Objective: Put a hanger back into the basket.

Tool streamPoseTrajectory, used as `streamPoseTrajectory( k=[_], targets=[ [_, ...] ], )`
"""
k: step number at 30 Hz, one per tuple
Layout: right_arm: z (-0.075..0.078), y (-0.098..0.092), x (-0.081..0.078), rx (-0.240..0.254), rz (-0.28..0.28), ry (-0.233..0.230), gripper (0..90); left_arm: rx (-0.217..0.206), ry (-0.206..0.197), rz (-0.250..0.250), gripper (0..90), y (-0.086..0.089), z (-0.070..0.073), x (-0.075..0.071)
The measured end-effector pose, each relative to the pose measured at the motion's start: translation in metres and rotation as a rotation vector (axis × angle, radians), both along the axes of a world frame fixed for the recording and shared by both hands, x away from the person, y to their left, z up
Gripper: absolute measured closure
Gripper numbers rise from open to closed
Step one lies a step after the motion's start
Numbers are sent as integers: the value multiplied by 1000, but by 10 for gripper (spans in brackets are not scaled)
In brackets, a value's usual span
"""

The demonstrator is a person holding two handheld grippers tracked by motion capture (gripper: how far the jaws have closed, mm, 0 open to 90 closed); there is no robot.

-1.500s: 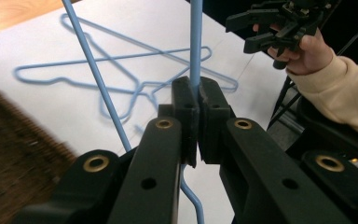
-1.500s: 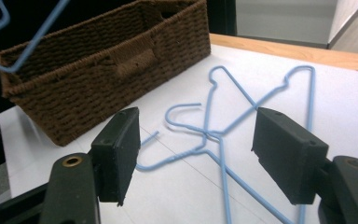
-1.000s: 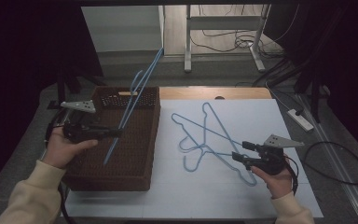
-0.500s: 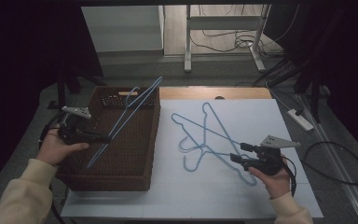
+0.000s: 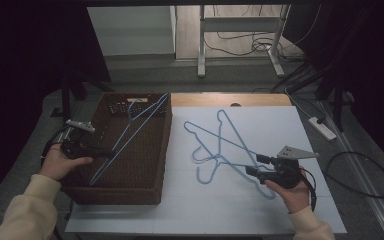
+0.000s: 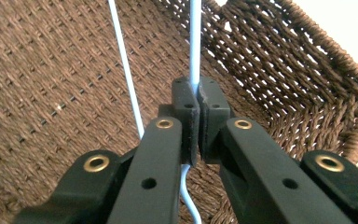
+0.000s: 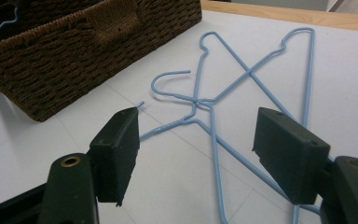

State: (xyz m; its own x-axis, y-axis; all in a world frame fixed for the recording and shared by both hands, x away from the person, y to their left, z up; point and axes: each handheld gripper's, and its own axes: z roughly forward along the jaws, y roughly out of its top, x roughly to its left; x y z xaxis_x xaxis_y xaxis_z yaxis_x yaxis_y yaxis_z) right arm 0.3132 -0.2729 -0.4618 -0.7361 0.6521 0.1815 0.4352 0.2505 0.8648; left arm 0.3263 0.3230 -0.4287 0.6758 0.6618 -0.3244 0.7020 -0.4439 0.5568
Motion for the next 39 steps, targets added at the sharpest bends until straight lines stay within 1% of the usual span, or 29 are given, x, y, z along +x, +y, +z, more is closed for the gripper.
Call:
streamPoseTrajectory(
  k=[3, 4, 7, 9, 10, 11, 13, 14, 16, 17, 18, 19, 21, 23, 24, 26, 28, 32, 35, 38, 39],
  targets=[
    [-1, 0, 1, -1, 0, 3, 320, 24, 23, 9, 870, 2, -6, 0],
    [-1, 0, 1, -1, -1, 5, 320, 47, 43, 27, 870, 2, -11, 1],
    [-2, 1, 1, -8, 3, 9, 320, 73, 84, 61, 870, 1, -16, 7],
    [-3, 2, 1, -12, 6, 8, 320, 78, 100, 83, 869, 0, -16, 11],
    [-3, 2, 1, -12, 5, 7, 320, 86, 101, 101, 869, 1, -16, 12],
    [-3, 2, 1, -13, 5, 8, 320, 104, 99, 124, 869, 1, -16, 13],
    [-3, 1, 1, -12, 5, 11, 319, 149, 114, 171, 869, 2, -18, 15],
    [-3, 1, 1, -15, 5, 12, 319, 174, 115, 197, 866, 2, -19, 16],
    [-3, 1, 2, -15, 5, 13, 319, 245, 101, 250, 864, 1, -19, 16],
    [-4, 1, 2, -16, 6, 14, 319, 269, 100, 265, 864, 1, -19, 17],
    [-4, 1, 2, -16, 7, 15, 319, 313, 101, 283, 865, 0, -20, 18],
    [-4, 2, 2, -17, 8, 15, 317, 341, 105, 296, 864, -2, -21, 19],
    [-4, 2, 2, -21, 10, 15, 314, 382, 115, 314, 859, -3, -22, 21],
    [-5, 3, 2, -24, 10, 15, 313, 406, 108, 340, 827, -4, -22, 22],
    [-5, 3, 2, -25, 10, 17, 312, 407, 100, 355, 798, -4, -21, 22],
    [-5, 2, 2, -24, 9, 19, 312, 396, 67, 385, 691, -2, -19, 22],
    [-5, 2, 2, -23, 8, 19, 312, 366, 25, 410, 580, -1, -14, 19],
    [-5, 2, 2, -23, 7, 18, 312, 322, -72, 407, 462, -3, -1, 8],
    [-5, 2, 2, -23, 6, 18, 312, 263, -146, 390, 411, -7, 12, -4],
    [-5, 2, 2, -22, 4, 17, 310, 201, -205, 361, 369, -16, 24, -19],
    [-5, 1, 2, -26, 2, 17, 310, 201, -205, 361, 355, -16, 24, -19]
  ],
)
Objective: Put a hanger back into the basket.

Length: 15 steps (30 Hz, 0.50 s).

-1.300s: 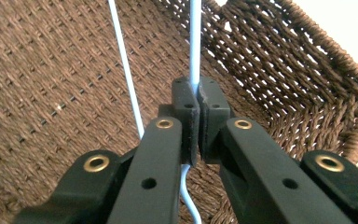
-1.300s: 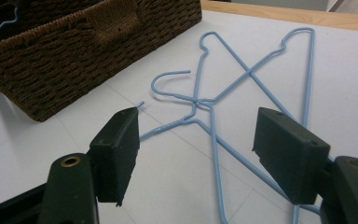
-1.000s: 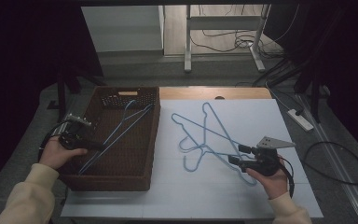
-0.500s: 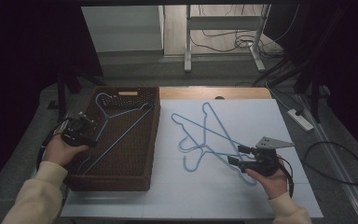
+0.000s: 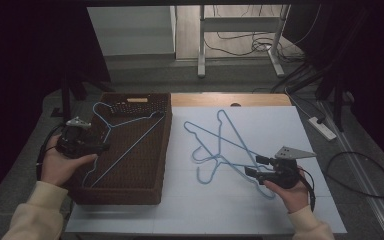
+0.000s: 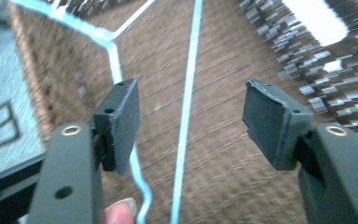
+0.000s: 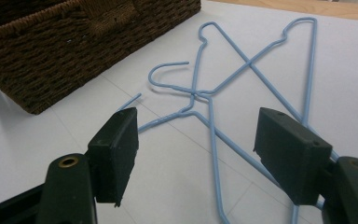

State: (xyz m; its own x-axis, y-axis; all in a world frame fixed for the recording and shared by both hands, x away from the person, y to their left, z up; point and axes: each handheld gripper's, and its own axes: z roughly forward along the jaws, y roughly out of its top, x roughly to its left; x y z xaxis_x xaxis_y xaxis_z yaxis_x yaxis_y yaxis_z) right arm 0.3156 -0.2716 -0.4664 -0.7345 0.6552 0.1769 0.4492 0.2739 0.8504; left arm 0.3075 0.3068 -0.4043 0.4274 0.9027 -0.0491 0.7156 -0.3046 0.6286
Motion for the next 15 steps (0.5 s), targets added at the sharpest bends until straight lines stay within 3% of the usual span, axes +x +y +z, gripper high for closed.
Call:
streamPoseTrajectory(
  k=[1, 5, 7, 11, 15],
  targets=[
    [0, -1, 0, -1, -3, 0, 309, -36, -41, -23, 347, -10, 7, -12],
    [-1, -3, 1, -20, -13, -5, 308, -79, -127, -91, 324, -35, 13, -36],
    [-1, -4, 2, -30, -17, -7, 308, -92, -149, -108, 321, -43, 13, -42],
    [-4, -8, 3, -61, -23, -18, 303, -176, -208, -135, 310, -64, 3, -59],
    [-6, -11, 4, -93, -32, -36, 303, -207, -224, -171, 310, -77, -7, -65]
  ],
)
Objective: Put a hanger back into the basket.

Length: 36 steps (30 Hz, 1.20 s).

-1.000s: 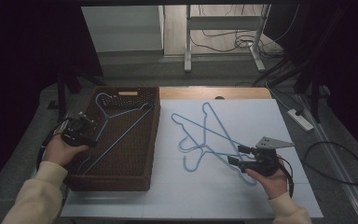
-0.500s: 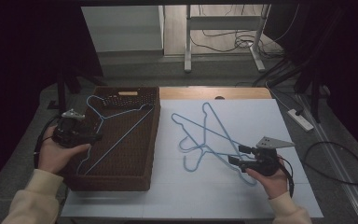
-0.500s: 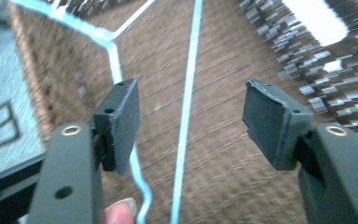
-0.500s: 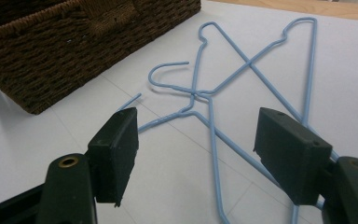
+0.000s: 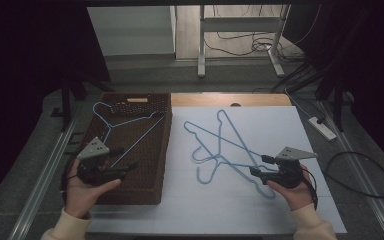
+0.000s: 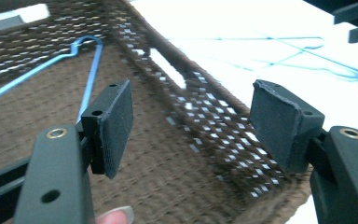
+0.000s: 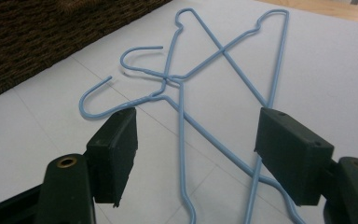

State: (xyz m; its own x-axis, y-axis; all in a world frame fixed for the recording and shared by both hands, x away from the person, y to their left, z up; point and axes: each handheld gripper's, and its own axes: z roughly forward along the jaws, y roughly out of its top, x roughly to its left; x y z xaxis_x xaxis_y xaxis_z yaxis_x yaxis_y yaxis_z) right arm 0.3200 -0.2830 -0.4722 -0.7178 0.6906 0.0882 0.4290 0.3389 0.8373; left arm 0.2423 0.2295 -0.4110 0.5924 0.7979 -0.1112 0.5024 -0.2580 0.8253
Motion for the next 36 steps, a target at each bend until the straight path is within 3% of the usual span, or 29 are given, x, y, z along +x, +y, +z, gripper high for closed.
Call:
streamPoseTrajectory(
  k=[5, 11, 19, 24, 36],
  targets=[
    [-1, -3, 1, -5, 5, -2, 304, -33, -15, -41, 306, -11, -8, -5],
    [-2, -2, 1, -25, 4, -12, 304, -44, -14, -53, 299, -16, -14, -9],
    [-3, 1, -1, -27, 35, -6, 306, -39, -34, -55, 291, -22, -17, -11],
    [-3, 4, 0, -54, 52, -2, 306, -38, -38, -68, 288, -23, -19, -11],
    [-4, 9, 7, -76, 79, 25, 307, -51, -20, -92, 284, -23, -27, -11]
  ],
)
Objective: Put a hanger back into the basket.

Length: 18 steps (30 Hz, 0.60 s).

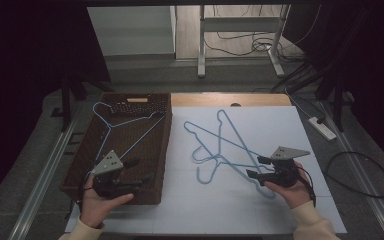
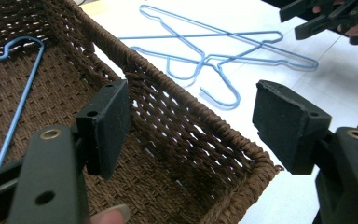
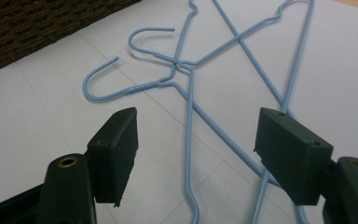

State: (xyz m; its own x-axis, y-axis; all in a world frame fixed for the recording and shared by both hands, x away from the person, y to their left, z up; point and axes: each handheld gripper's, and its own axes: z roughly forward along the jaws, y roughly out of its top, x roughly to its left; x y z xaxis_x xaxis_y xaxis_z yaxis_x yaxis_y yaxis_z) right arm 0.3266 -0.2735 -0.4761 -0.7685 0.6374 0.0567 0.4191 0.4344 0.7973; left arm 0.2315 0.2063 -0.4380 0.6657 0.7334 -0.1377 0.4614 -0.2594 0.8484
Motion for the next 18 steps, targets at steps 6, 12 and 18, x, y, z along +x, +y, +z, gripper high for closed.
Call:
streamPoseTrajectory(
  k=[6, 12, 18],
  targets=[
    [2, 10, 8, -51, 29, 16, 309, 4, 9, -8, 284, -2, -5, 0],
    [7, 47, 31, -163, 125, 44, 307, -33, 27, -25, 284, -3, -5, 1],
    [6, 94, 49, -292, 240, 32, 321, -28, 27, -19, 284, -3, -6, 1]
  ],
)
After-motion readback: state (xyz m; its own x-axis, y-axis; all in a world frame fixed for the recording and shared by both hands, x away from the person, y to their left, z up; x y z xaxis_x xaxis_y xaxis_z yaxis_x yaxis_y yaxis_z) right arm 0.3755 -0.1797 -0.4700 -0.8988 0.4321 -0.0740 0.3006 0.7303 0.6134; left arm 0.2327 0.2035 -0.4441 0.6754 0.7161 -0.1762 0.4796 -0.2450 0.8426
